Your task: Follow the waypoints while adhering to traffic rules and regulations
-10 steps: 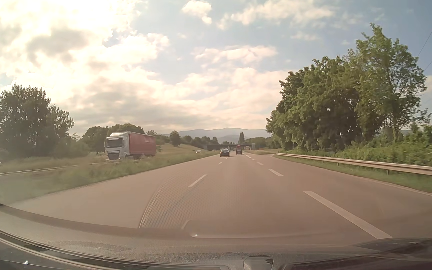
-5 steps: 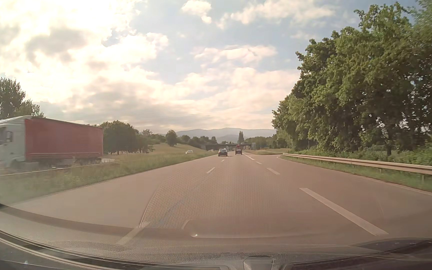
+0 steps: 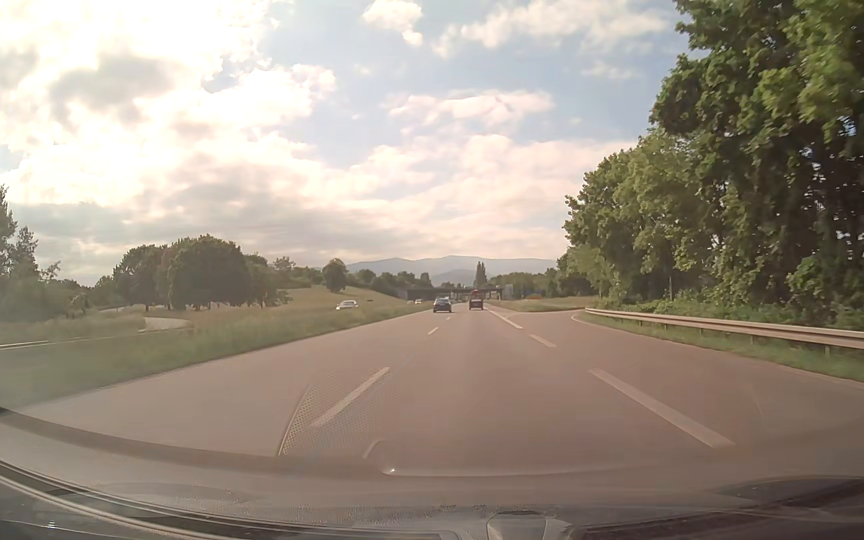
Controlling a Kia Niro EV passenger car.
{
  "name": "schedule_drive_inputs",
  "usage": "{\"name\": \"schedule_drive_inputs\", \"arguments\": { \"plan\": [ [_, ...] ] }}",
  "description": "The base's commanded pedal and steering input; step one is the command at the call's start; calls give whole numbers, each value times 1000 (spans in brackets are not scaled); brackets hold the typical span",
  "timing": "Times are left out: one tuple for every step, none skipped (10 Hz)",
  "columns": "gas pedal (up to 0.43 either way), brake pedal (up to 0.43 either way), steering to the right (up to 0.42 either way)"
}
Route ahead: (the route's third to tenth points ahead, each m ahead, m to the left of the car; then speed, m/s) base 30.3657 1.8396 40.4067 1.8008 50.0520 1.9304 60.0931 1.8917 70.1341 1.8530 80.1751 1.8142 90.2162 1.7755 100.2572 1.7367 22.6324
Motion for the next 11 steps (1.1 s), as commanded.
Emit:
{"name": "schedule_drive_inputs", "arguments": {
  "plan": [
    [169, 0, 0],
    [169, 0, 0],
    [169, 0, 0],
    [169, 0, 0],
    [169, 0, 0],
    [169, 0, -1],
    [169, 0, -1],
    [157, 0, -1],
    [150, 0, -1],
    [150, 0, -2],
    [150, 0, -2]
  ]
}}
